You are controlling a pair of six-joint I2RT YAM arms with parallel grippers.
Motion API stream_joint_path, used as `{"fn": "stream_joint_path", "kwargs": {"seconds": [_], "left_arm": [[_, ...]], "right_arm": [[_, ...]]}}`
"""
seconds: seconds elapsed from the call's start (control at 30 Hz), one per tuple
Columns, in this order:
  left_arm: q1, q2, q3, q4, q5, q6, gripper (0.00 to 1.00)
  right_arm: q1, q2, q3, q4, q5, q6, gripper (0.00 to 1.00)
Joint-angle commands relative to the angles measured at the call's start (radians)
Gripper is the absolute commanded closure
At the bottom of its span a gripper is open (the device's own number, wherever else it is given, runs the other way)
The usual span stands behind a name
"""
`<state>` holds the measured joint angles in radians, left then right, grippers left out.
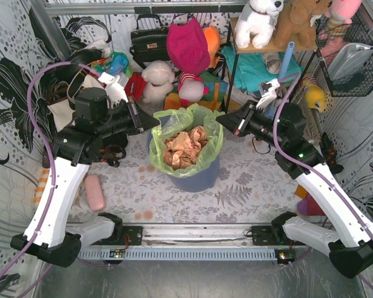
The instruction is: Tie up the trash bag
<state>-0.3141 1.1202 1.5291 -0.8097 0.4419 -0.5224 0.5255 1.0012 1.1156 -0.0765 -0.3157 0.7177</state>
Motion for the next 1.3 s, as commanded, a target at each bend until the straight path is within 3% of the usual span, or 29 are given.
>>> {"fn": "stream_joint_path", "kwargs": {"seconds": [0.0,0.2,0.33,0.57,0.83,1.0,1.27], "left_arm": [[0.000,-0.006,0.030,0.054,0.059,-0.026,1.00],[0.000,-0.008,0.010,0.126,0.106,-0.060,1.00],[0.000,-0.016,-0.042,0.282,0.198,-0.126,1.00],[0.000,-0.006,-0.086,0.526,0.301,-0.235,1.00],[0.000,0.008,-0.097,0.687,0.321,-0.319,1.00],[0.000,-0.012,-0.100,0.745,0.336,-0.350,1.00],[0.000,-0.051,-0.132,0.818,0.343,-0.396,1.00]], "right_arm": [[0.000,0.016,0.048,0.100,-0.014,0.030,1.00],[0.000,0.008,0.028,-0.020,0.069,-0.009,1.00],[0.000,-0.033,0.020,-0.077,0.086,-0.027,1.00],[0.000,-0.116,0.016,-0.029,0.046,-0.008,1.00],[0.000,-0.065,0.099,0.081,-0.003,0.007,1.00],[-0.001,-0.021,0.152,-0.099,0.134,-0.030,1.00],[-0.001,-0.049,0.054,-0.178,0.251,-0.048,1.00]]}}
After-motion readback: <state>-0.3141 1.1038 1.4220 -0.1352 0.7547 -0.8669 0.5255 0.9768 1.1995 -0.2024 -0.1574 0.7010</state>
